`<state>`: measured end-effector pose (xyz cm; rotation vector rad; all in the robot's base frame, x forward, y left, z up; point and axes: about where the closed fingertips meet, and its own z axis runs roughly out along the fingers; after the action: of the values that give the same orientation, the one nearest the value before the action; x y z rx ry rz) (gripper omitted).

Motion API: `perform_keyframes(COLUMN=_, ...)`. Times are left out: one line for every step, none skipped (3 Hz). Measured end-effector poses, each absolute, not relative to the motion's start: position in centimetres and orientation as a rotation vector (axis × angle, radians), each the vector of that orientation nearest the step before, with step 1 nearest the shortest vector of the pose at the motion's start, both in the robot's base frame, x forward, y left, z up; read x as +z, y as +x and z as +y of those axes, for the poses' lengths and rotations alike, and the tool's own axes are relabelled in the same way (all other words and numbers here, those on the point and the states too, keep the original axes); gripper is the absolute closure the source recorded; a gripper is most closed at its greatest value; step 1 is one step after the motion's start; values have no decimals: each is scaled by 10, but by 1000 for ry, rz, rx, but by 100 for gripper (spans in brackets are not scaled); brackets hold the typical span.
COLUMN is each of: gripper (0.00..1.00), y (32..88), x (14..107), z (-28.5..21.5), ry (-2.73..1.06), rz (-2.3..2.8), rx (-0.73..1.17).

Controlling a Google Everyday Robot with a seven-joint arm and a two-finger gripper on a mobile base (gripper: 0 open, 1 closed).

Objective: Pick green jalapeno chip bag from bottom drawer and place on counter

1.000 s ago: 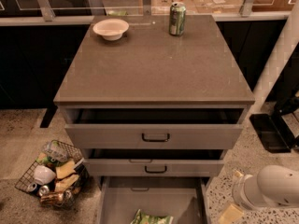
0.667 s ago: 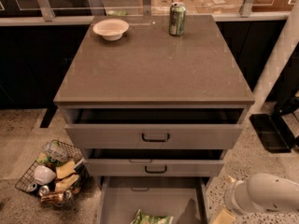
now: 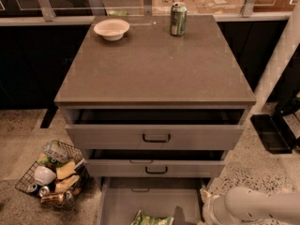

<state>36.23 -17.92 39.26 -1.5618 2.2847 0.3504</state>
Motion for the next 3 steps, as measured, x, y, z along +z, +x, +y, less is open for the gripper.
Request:
perform_keyframes(gripper=0, y=362, x=393, z=-179, ry=-1562, rz=2285, rx=350)
perform_keyframes(gripper=0, y=370, x=373, z=-170, ry=-1579, rz=2256, rx=353)
perform_keyframes(gripper=0, y=379, x=343, z=-159, ry=-1619, rz=2224, rx=351)
